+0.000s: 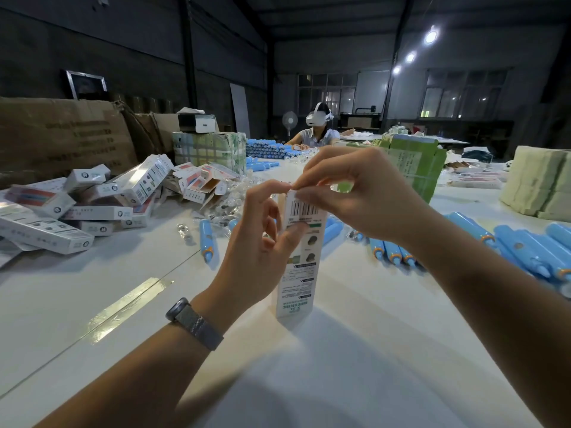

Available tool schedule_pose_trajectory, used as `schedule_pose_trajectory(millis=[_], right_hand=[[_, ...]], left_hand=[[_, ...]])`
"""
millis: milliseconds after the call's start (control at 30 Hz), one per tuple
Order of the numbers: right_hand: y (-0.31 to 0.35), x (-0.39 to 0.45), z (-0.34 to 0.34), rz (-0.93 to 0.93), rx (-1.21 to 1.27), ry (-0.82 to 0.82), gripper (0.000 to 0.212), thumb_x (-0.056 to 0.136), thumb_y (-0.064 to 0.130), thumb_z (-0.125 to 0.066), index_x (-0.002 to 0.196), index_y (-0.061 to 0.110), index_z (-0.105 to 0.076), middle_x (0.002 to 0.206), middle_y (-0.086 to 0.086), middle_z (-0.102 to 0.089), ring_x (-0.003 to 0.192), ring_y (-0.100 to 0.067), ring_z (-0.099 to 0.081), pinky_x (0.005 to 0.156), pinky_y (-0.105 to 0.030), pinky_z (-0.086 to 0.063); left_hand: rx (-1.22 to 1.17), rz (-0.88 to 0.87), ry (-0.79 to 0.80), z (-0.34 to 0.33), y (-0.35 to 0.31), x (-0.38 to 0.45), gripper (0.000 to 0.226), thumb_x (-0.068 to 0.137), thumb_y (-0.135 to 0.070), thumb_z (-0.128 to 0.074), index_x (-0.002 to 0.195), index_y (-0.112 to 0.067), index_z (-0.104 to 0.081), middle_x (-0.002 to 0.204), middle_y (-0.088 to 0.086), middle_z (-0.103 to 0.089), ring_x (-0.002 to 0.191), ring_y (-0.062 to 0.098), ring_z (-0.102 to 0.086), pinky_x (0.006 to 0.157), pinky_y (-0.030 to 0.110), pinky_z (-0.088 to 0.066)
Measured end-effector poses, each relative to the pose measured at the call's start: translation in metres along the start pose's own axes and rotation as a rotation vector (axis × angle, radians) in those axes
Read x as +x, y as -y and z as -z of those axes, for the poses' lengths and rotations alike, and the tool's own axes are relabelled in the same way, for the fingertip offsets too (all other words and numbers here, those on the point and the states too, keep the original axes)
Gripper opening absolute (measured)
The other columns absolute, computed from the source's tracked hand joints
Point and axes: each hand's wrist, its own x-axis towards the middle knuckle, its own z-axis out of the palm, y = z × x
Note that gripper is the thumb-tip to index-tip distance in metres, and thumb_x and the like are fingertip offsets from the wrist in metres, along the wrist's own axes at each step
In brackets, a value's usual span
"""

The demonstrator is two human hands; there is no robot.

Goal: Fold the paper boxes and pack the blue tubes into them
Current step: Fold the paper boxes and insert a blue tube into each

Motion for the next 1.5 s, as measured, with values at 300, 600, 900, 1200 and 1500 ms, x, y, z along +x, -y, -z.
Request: schedule_pose_trajectory(millis=[300, 600, 900, 1200, 1500], right_hand=[[-0.014, -0.008, -0.01, -0.112, 0.195, -0.098, 0.018, 0.078, 0.005, -0.079, 0.095, 0.009, -0.073, 0.095, -0.005, -0.073, 0.09, -0.015, -0.07, 0.083, -0.032, -0.059], [-0.016, -0.01, -0.014, -0.102, 0.256, -0.125, 0.019, 0.076, 0.008, -0.078, 0.09, 0.02, -0.071, 0.098, -0.003, -0.067, 0.092, -0.013, -0.065, 0.077, -0.03, -0.057], [-0.02, -0.01, -0.016, -0.143, 0.313, -0.136, 0.017, 0.075, 0.012, -0.079, 0.082, 0.025, -0.072, 0.093, 0.0, -0.057, 0.087, -0.008, -0.058, 0.071, -0.043, -0.058], [-0.026, -0.01, -0.02, -0.175, 0.349, -0.139, 0.012, 0.08, 0.011, -0.078, 0.083, 0.021, -0.073, 0.091, 0.002, -0.057, 0.088, -0.013, -0.057, 0.08, -0.034, -0.054], [-0.03, -0.013, -0.036, -0.167, 0.194, -0.257, 0.014, 0.085, 0.015, -0.074, 0.098, 0.016, -0.073, 0.088, 0.008, -0.058, 0.083, -0.012, -0.057, 0.073, -0.03, -0.055]], left_hand=[[-0.018, 0.016, 0.003, 0.001, 0.004, 0.001, 0.028, 0.095, -0.022, -0.056, 0.111, -0.031, -0.035, 0.09, -0.003, -0.061, 0.079, 0.026, -0.06, 0.063, 0.04, -0.057], [-0.021, 0.022, -0.008, 0.003, 0.002, 0.001, 0.029, 0.095, -0.023, -0.056, 0.107, -0.038, -0.034, 0.088, -0.007, -0.059, 0.077, 0.024, -0.061, 0.058, 0.047, -0.057], [-0.018, 0.019, -0.007, 0.002, 0.002, 0.001, 0.03, 0.094, -0.036, -0.055, 0.111, -0.047, -0.033, 0.089, -0.008, -0.057, 0.079, 0.023, -0.062, 0.059, 0.047, -0.057], [0.024, 0.018, 0.001, -0.001, 0.003, 0.001, 0.023, 0.097, -0.035, -0.05, 0.116, -0.039, -0.038, 0.091, -0.008, -0.055, 0.081, 0.028, -0.06, 0.062, 0.05, -0.056], [0.004, 0.115, -0.003, 0.0, 0.001, -0.002, 0.028, 0.097, -0.036, -0.045, 0.122, -0.045, -0.038, 0.096, -0.018, -0.06, 0.089, 0.023, -0.062, 0.072, 0.041, -0.06]])
